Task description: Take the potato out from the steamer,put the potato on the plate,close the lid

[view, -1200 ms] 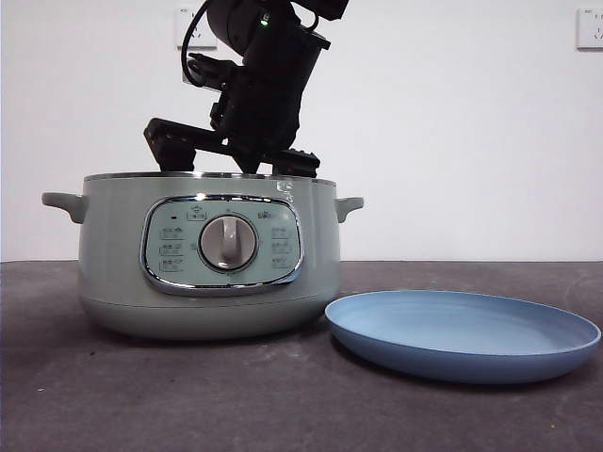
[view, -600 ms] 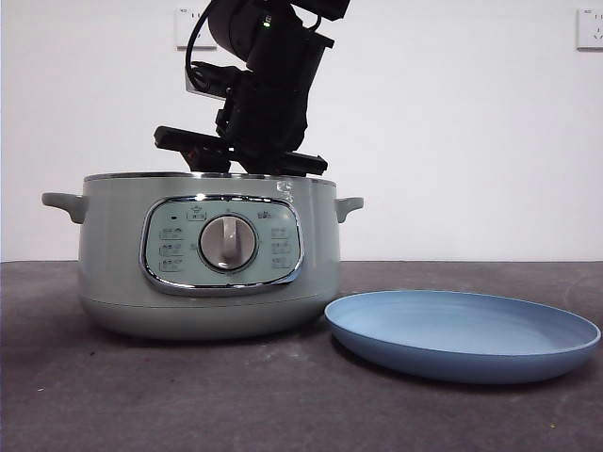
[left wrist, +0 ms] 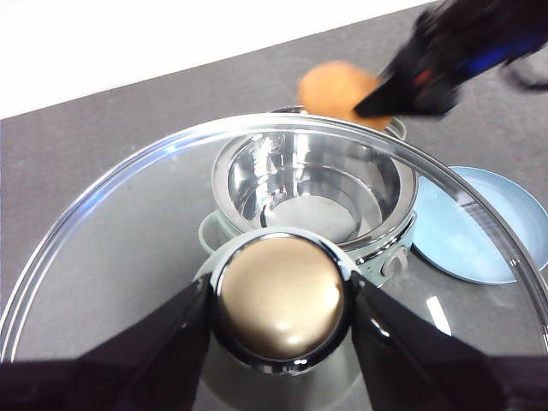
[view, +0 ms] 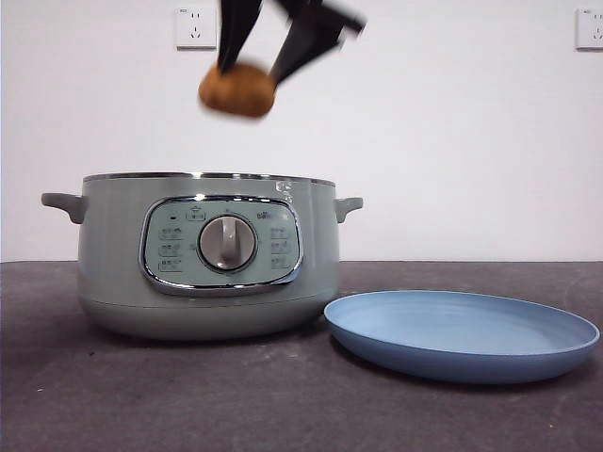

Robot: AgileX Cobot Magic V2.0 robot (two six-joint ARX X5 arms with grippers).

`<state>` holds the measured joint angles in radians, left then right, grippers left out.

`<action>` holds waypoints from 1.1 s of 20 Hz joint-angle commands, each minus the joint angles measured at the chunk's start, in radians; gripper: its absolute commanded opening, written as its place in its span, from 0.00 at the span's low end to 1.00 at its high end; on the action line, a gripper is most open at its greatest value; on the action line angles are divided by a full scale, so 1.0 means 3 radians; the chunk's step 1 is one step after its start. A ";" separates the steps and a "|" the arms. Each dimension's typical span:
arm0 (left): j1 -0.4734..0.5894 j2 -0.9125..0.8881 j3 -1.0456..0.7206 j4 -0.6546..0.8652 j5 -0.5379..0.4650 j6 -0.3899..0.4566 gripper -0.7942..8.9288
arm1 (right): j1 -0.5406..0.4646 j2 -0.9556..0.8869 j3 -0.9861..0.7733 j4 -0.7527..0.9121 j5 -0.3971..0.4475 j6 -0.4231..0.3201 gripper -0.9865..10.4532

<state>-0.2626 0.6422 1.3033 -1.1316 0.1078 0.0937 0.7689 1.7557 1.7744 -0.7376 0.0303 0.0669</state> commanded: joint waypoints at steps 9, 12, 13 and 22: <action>0.0006 -0.0013 0.0028 0.0230 0.0189 0.0041 0.07 | -0.0186 -0.1127 -0.0498 -0.1122 0.0362 -0.0114 0.07; 0.0006 -0.0013 0.0028 0.0230 0.0193 0.0043 0.07 | -0.0296 -0.1548 -0.1199 -0.0875 0.0356 -0.0027 0.07; 0.0006 -0.0013 0.0028 0.0229 0.0196 0.0042 0.07 | -0.0350 -0.1692 -0.1461 -0.0750 0.0352 0.0008 0.07; 0.0006 -0.0013 0.0028 0.0226 0.0348 0.0042 0.07 | -0.0647 -0.2136 -0.3215 0.0524 0.0058 0.0076 0.07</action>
<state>-0.2626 0.6476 1.3033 -1.1164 0.2024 0.0967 0.5758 1.1126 0.8246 -0.6048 0.0521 0.0750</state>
